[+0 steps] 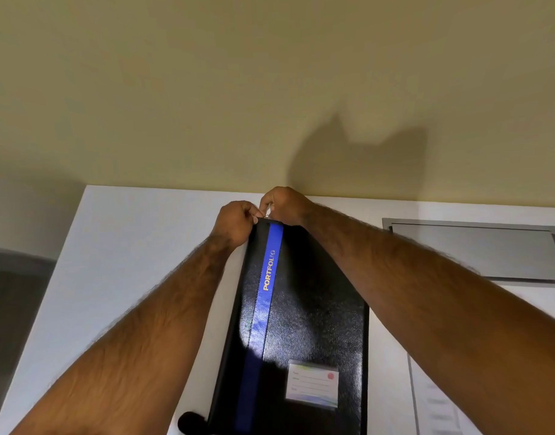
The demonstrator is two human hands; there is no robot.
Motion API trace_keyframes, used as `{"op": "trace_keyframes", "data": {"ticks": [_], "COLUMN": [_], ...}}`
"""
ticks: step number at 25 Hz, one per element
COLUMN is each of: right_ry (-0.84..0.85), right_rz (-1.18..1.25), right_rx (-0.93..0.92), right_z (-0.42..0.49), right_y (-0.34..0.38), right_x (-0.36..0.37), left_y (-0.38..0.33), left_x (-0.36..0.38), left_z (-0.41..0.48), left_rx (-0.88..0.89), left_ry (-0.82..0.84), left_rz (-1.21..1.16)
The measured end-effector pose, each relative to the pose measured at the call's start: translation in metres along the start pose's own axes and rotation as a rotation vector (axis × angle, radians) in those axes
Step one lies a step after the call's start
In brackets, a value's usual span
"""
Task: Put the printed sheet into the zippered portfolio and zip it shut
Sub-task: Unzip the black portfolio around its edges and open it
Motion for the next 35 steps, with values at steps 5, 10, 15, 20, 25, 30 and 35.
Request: {"op": "trace_keyframes", "data": {"ticks": [5, 10, 15, 20, 25, 30, 35], "right_ry": [0.012, 0.015, -0.013, -0.107, -0.151, -0.139, -0.145], "right_rz": [-0.014, 0.049, 0.023, 0.074, -0.026, -0.129, -0.137], "right_rx": [0.001, -0.036, -0.047, -0.037, -0.035, 0.043, 0.126], "right_z": [0.000, 0.004, -0.001, -0.017, -0.033, -0.049, -0.082], "right_y": [-0.001, 0.001, 0.002, -0.016, -0.027, -0.052, -0.088], "right_x": [-0.002, -0.002, -0.002, -0.003, -0.003, -0.013, -0.021], "left_y": [-0.009, -0.009, -0.011, -0.019, -0.018, -0.003, 0.001], "left_x": [-0.001, -0.002, -0.003, -0.005, -0.008, -0.023, -0.022], "left_z": [0.004, 0.004, 0.002, -0.002, -0.005, -0.004, 0.002], "left_rx": [0.008, 0.007, 0.014, -0.003, -0.016, -0.073, -0.062], "left_ry": [0.026, 0.014, 0.037, 0.074, 0.075, 0.024, 0.022], "left_rz": [0.087, 0.104, 0.109, 0.121, 0.145, 0.172, 0.204]}}
Point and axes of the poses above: each hand's wrist, its own z-axis towards the middle knuckle, its own x-axis out of the palm, y = z × x, the point moved 7 cm from there along z, towards the middle knuckle, and after that the axes turned 15 degrees about y, right-handed, at the moved point
